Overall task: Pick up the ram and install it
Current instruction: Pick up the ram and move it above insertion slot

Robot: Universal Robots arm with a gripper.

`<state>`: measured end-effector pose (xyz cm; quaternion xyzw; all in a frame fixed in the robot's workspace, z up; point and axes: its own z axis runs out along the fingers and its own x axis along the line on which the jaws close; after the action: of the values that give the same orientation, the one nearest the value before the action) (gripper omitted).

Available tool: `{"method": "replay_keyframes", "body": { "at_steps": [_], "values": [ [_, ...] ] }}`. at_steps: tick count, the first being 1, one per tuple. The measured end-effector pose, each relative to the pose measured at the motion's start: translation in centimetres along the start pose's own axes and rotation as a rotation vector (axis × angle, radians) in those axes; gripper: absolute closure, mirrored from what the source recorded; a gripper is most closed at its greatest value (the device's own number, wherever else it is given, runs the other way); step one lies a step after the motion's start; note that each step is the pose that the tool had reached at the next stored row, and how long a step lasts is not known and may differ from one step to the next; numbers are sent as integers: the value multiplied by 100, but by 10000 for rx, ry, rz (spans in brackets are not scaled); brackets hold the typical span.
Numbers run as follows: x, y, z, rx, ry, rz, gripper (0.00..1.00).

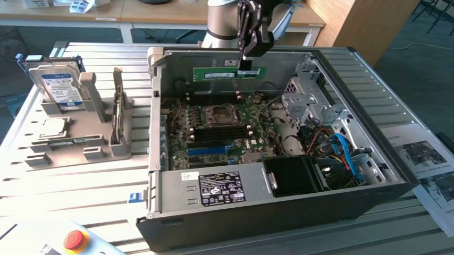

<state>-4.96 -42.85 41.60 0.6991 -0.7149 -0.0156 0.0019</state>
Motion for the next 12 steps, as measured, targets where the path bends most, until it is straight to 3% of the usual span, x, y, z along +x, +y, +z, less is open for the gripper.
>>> {"method": "replay_keyframes", "body": {
  "at_steps": [4, 7, 12],
  "values": [
    [0, -2, 1, -4, -1, 1, 89],
    [0, -17, 1, -59, -2, 2, 89],
    [0, -19, 20, -62, 0, 2, 89]
  ]
}}
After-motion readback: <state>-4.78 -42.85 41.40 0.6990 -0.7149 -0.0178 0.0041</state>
